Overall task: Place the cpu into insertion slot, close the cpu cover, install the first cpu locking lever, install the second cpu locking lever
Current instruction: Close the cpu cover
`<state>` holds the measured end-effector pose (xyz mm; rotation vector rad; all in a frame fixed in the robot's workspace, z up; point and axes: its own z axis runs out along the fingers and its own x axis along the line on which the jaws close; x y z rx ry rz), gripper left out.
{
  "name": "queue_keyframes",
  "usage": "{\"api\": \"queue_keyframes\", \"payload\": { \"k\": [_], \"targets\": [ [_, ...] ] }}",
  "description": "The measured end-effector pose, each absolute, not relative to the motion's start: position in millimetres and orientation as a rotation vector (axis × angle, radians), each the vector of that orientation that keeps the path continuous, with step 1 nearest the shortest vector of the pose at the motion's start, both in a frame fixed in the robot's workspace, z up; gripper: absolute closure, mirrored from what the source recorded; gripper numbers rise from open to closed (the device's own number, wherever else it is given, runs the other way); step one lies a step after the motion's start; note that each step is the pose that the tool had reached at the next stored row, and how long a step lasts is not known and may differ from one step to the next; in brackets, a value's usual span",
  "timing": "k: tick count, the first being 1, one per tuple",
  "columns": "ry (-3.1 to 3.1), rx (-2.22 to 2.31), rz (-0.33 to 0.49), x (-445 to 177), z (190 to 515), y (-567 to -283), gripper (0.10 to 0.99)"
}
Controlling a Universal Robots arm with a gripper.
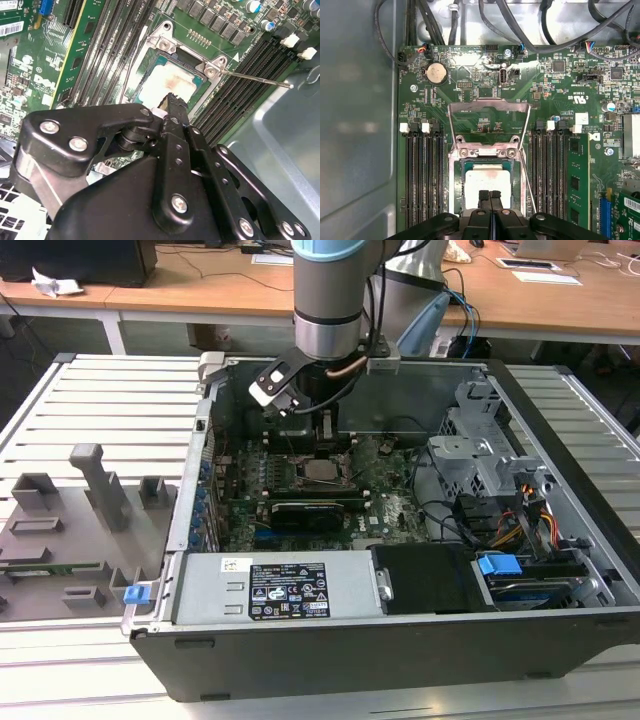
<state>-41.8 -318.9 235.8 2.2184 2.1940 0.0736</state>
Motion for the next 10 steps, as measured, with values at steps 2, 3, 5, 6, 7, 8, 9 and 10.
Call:
{"api": "queue_keyframes", "payload": {
  "k": [2,3,5,6,7,8,9,10],
  "targets": [
    [2.194,2.218,0.074,-41.8,236.9,-318.8,0.98],
    [2.194,2.218,0.074,-41.8,237.6,-318.8,0.98],
    [2.194,2.218,0.074,-41.8,241.9,-318.8,0.98],
    [2.194,2.218,0.074,-41.8,243.4,-318.8,0.98],
    [2.194,2.218,0.074,-41.8,244.6,-318.8,0.98],
    [2.194,2.218,0.074,-41.8,246.0,-318.8,0.98],
    [2.194,2.218,0.074,-41.8,247.0,-318.8,0.98],
    [2.194,2.218,0.074,-41.8,249.6,-318.8,0.98]
  ]
}}
